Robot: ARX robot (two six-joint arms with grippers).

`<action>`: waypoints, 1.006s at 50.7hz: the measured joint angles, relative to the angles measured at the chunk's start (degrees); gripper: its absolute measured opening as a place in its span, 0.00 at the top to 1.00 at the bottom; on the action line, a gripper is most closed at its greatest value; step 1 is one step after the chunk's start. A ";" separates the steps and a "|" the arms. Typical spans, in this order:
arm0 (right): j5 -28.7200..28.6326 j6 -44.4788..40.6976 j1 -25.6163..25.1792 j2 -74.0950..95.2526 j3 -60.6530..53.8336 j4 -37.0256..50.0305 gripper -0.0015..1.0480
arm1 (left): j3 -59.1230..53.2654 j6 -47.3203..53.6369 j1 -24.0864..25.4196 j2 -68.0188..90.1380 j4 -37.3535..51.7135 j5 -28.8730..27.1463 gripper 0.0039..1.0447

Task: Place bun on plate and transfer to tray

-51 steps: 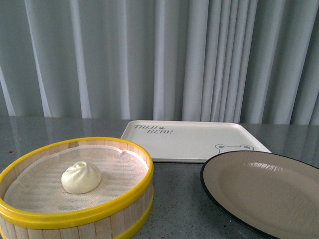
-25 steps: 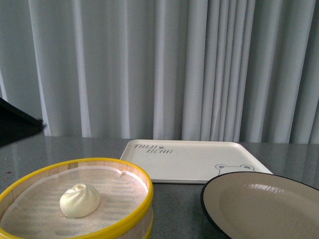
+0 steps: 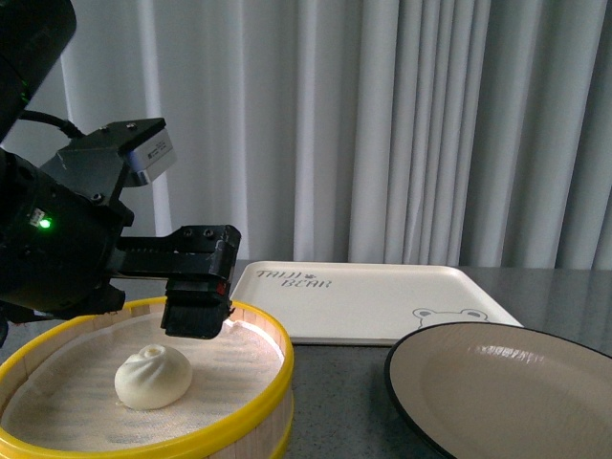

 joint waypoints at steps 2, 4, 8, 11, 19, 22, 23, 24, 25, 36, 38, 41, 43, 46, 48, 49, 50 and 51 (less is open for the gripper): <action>0.00 0.00 0.00 0.00 0.00 0.00 0.08 | 0.22 0.04 -0.13 0.57 0.00 -0.63 0.06; 0.00 0.00 0.00 0.00 0.00 0.00 0.08 | 0.61 0.04 -0.17 1.40 -0.07 -1.42 0.06; 0.00 0.00 0.00 0.00 0.00 0.00 0.08 | 2.01 -0.13 0.07 3.43 -0.94 -3.28 0.06; 0.00 0.00 0.00 0.00 0.00 0.00 0.08 | 2.51 -0.15 0.33 4.17 -1.14 -3.32 0.06; 0.00 0.00 0.00 0.00 0.00 0.00 0.08 | 2.78 0.50 0.83 5.25 -1.09 -3.85 0.06; 0.00 0.00 0.02 0.00 0.00 0.00 0.08 | 2.84 0.79 1.07 5.51 -1.09 -4.17 0.06; 0.00 0.00 0.00 0.00 0.00 0.00 0.08 | 2.91 0.96 1.16 5.64 -1.07 -4.37 0.06; 0.00 0.00 0.00 0.00 0.00 0.00 0.08 | 2.95 1.09 1.27 5.79 -1.05 -4.44 0.06; 0.00 0.00 0.00 0.00 0.00 0.00 0.08 | 2.97 1.14 1.36 5.88 -1.03 -4.44 0.06; 0.00 0.00 0.00 0.00 0.00 0.00 0.08 | 3.10 1.88 2.34 7.50 -0.66 -4.52 0.06; 0.00 0.00 0.00 0.00 0.00 0.00 0.08 | 3.19 2.03 2.51 7.82 -0.59 -4.57 0.06; 0.00 0.00 0.00 0.00 0.00 0.00 0.08 | 3.28 2.12 2.67 8.24 -0.44 -4.61 0.06; 0.00 0.00 0.00 0.00 0.00 0.00 0.08 | 3.32 2.19 2.71 8.46 -0.37 -4.72 0.06; 0.00 0.00 0.00 0.00 0.00 0.00 0.08 | 3.32 2.25 2.82 8.83 -0.28 -4.81 0.06; 0.00 0.00 0.00 0.00 0.00 0.00 0.08 | 3.32 2.25 2.82 9.01 -0.22 -4.83 0.06; 0.00 0.00 0.00 0.00 0.00 0.00 0.08 | 3.32 2.27 2.82 9.18 -0.09 -4.92 0.06; 0.00 0.00 0.00 0.00 0.00 0.00 0.08 | 3.32 2.27 2.82 9.29 -0.02 -5.16 0.06; 0.00 0.00 0.00 0.00 0.00 0.00 0.08 | 3.32 2.27 2.82 9.33 -0.02 -5.27 0.06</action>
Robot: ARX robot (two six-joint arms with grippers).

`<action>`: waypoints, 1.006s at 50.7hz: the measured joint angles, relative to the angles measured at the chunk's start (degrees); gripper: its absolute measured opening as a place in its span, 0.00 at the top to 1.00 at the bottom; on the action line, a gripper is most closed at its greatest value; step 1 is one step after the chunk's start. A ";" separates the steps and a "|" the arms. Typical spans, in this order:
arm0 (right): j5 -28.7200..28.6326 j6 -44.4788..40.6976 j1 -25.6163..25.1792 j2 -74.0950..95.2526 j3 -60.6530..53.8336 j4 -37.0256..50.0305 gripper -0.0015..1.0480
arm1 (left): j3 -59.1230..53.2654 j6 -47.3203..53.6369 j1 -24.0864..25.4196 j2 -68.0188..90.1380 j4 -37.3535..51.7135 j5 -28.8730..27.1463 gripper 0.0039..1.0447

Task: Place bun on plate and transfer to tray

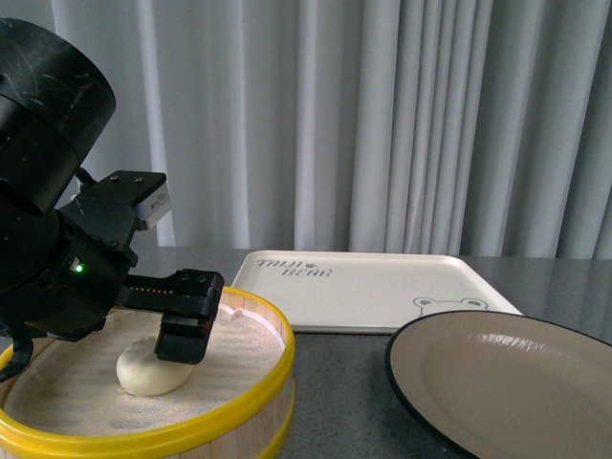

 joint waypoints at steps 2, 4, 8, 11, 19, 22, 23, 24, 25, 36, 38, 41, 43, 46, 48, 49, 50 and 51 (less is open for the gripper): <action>0.00 0.00 0.00 0.00 0.00 0.00 0.08 | 0.00 0.00 0.00 0.20 0.00 -0.20 0.06; 0.00 0.00 0.00 0.00 0.00 0.00 0.08 | -0.02 0.00 0.00 0.39 0.00 -0.17 0.06; 0.00 0.00 0.00 0.00 0.00 0.00 0.08 | -0.02 -0.02 -0.02 1.01 0.00 -0.24 0.06; 0.00 0.00 0.00 0.00 0.00 0.00 0.08 | -0.02 -0.02 -0.13 1.31 0.02 -0.31 0.06; 0.00 0.00 0.00 0.00 0.00 0.00 0.08 | -0.02 -0.02 -0.42 1.97 0.02 -0.70 0.06; 0.00 0.00 0.02 0.00 0.00 0.00 0.08 | -0.02 -0.04 -0.50 2.08 0.07 -0.81 0.06; 0.00 0.00 0.00 0.00 0.00 0.00 0.08 | -0.02 -0.04 -0.57 2.16 0.07 -0.85 0.06; 0.00 0.00 0.00 0.00 0.00 0.00 0.08 | -0.02 -0.04 -0.59 2.21 0.07 -0.94 0.06; 0.00 0.00 0.00 0.00 0.00 0.00 0.08 | -0.02 -0.09 -0.63 2.23 0.09 -1.07 0.09; 0.00 0.00 0.00 0.00 0.00 0.00 0.08 | -0.11 -0.46 -1.14 2.14 1.73 0.13 0.50; 0.00 0.00 0.00 0.00 0.00 0.00 0.08 | -0.11 -0.48 -1.20 1.95 2.08 0.83 0.57; 0.00 0.00 0.00 0.00 0.00 0.00 0.08 | -0.11 -0.44 -1.22 1.51 2.60 1.49 0.65; 0.00 0.00 0.00 0.00 0.00 0.00 0.08 | -0.11 -0.35 -1.25 1.18 2.89 1.57 0.70; 0.00 0.00 0.00 0.00 0.00 0.00 0.08 | -0.11 -0.20 -1.20 0.50 3.72 2.12 0.78; 0.00 0.00 0.00 0.00 0.00 0.00 0.08 | -0.09 -0.24 -1.14 0.13 4.17 3.02 0.82; 0.00 0.00 0.00 0.00 0.00 0.00 0.08 | 0.04 -0.22 -1.07 -0.09 4.24 3.39 0.85; 0.00 0.00 0.00 0.00 0.00 0.00 0.08 | 0.11 -0.22 -1.05 -0.17 4.26 3.41 0.87; 0.00 0.00 0.00 0.00 0.00 0.00 0.08 | 0.24 -0.22 -1.03 -0.39 4.26 3.43 0.89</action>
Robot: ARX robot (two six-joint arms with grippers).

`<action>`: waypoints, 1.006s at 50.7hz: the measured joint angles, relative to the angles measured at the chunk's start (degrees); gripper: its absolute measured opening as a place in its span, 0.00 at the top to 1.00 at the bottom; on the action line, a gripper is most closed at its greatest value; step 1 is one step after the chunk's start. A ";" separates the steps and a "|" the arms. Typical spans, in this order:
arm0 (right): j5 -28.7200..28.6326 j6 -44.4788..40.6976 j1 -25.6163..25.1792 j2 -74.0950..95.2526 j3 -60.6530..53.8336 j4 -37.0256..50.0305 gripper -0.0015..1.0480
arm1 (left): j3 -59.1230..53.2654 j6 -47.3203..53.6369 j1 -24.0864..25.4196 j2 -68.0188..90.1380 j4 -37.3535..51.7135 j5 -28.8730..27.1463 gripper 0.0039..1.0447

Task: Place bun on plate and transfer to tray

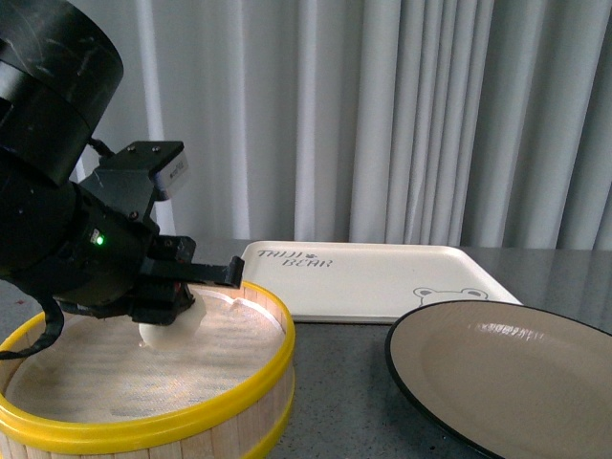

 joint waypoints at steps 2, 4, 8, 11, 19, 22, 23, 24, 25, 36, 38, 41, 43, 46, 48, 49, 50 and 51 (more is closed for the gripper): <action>0.00 0.00 0.00 0.00 0.00 0.00 0.08 | 0.15 0.00 0.02 -0.24 0.07 0.15 0.93; 0.00 0.00 0.00 0.00 0.00 0.00 0.08 | 0.20 0.22 -0.04 -0.42 1.07 0.94 0.96; 0.00 0.00 0.00 0.00 0.00 0.00 0.08 | 0.61 0.85 -0.50 -0.46 2.51 2.75 0.96; 0.00 0.00 0.00 0.00 0.00 0.00 0.08 | 1.09 2.23 -1.99 -0.44 5.18 5.20 0.96; 0.00 0.00 0.00 0.00 0.00 0.00 0.08 | 4.50 9.11 -7.85 1.99 10.91 11.80 0.96; 0.00 0.00 0.00 0.00 0.00 0.00 0.08 | 7.74 12.04 -10.58 5.27 10.32 13.99 0.96; 0.00 0.00 0.00 0.00 0.00 0.00 0.08 | 8.48 12.48 -11.17 6.16 10.10 14.16 0.96; 0.00 0.00 0.00 0.00 0.00 0.00 0.08 | 9.55 13.22 -11.96 7.54 9.57 14.47 0.96; 0.00 0.00 0.00 0.00 0.00 0.00 0.08 | 10.23 13.86 -12.39 8.39 9.18 14.53 0.96; 0.00 0.00 0.00 0.00 0.00 0.00 0.08 | 18.47 17.49 -15.47 16.61 3.41 12.96 0.96; 0.00 0.00 0.00 0.00 0.00 0.00 0.08 | 19.43 17.55 -15.82 17.51 2.62 13.07 0.96; 0.00 0.00 0.00 0.00 0.00 0.00 0.08 | 20.72 17.46 -16.33 18.60 1.68 13.25 0.96; 0.00 0.00 0.00 0.00 0.00 0.00 0.08 | 21.59 17.00 -16.70 19.32 0.92 14.01 0.96; 0.00 0.00 0.00 0.00 0.00 0.00 0.08 | 22.64 16.13 -17.29 20.13 -0.28 15.96 0.96; 0.00 0.00 0.00 0.00 0.00 0.00 0.08 | 23.08 15.67 -17.68 20.44 -0.66 16.26 0.96; 0.00 0.00 0.00 0.00 0.00 0.00 0.08 | 23.41 15.30 -17.97 20.61 -0.96 16.46 0.96; 0.00 0.00 0.00 0.00 0.00 0.00 0.08 | 23.54 15.23 -18.12 20.70 -1.07 16.57 0.96; 0.00 0.00 0.00 0.00 0.00 0.00 0.08 | 23.69 15.17 -18.40 20.79 -1.18 16.81 0.96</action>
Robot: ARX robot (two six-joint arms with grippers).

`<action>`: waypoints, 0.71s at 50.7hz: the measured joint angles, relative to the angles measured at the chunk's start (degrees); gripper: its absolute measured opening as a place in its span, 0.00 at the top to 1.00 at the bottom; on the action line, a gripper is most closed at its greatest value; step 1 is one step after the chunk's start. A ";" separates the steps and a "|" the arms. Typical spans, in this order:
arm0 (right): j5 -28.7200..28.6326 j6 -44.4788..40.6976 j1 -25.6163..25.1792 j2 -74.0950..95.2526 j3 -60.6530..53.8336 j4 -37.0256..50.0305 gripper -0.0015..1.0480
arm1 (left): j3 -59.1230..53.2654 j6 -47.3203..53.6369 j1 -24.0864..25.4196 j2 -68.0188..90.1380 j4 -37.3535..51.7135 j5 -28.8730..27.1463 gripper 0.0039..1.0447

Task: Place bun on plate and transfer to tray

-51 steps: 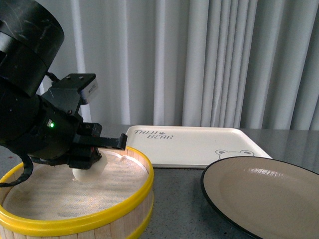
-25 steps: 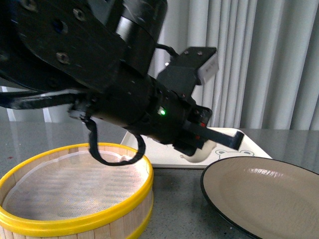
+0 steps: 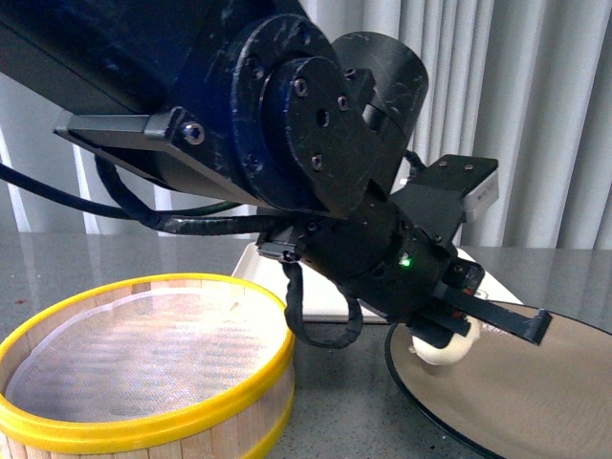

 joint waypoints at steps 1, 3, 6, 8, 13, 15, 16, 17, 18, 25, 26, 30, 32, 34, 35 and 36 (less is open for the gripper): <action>0.00 0.00 0.00 0.00 0.00 0.00 0.08 | 0.09 -0.04 -0.13 0.02 0.00 0.15 0.96; 0.00 0.00 0.00 0.00 0.00 0.00 0.08 | 0.31 -0.20 -0.55 0.13 -0.11 0.42 0.96; 0.00 0.00 0.00 0.00 0.00 0.00 0.08 | 0.85 -0.22 -1.25 0.31 -0.70 0.42 0.96; 0.00 0.00 0.00 0.00 0.00 0.00 0.08 | 1.05 -0.22 -1.64 0.33 -1.03 0.68 0.96; 0.00 0.00 0.00 0.00 0.00 0.00 0.08 | 1.86 -0.50 -2.58 0.70 -2.27 1.01 0.96; 0.00 0.00 0.00 0.00 0.00 0.00 0.08 | 2.03 -0.70 -3.06 0.96 -3.02 1.25 0.96; 0.00 0.00 0.00 0.00 0.00 0.00 0.08 | 2.10 -0.74 -3.23 1.11 -3.19 1.09 0.96; 0.00 0.00 0.00 0.00 0.00 0.00 0.08 | 2.12 -0.83 -3.34 1.22 -3.28 1.01 0.96; 0.00 0.00 0.00 0.00 0.00 0.00 0.08 | 2.21 -0.87 -3.52 1.36 -3.54 0.59 0.96; 0.00 0.00 0.00 0.00 0.00 0.00 0.08 | 2.56 -1.70 -4.24 2.58 -3.89 -0.42 0.96; 0.00 0.00 0.00 0.00 0.00 0.00 0.08 | 2.56 -1.86 -4.28 2.67 -3.87 -0.42 0.96; 0.00 0.00 0.00 0.00 0.00 0.00 0.08 | 2.75 -2.89 -4.70 3.41 -3.89 -0.50 0.96; 0.00 0.00 0.00 0.00 0.00 0.00 0.08 | 3.06 -3.39 -4.85 3.69 -3.93 -0.66 0.96; 0.00 0.00 0.00 0.00 0.00 0.00 0.08 | 3.76 -4.00 -4.94 4.02 -4.31 -1.05 0.96; 0.00 0.00 0.00 0.00 0.00 0.00 0.08 | 4.04 -4.48 -4.98 4.09 -4.42 -1.27 0.95; 0.00 0.00 0.00 0.00 0.00 0.00 0.08 | 4.26 -4.63 -4.98 4.22 -4.52 -1.36 0.91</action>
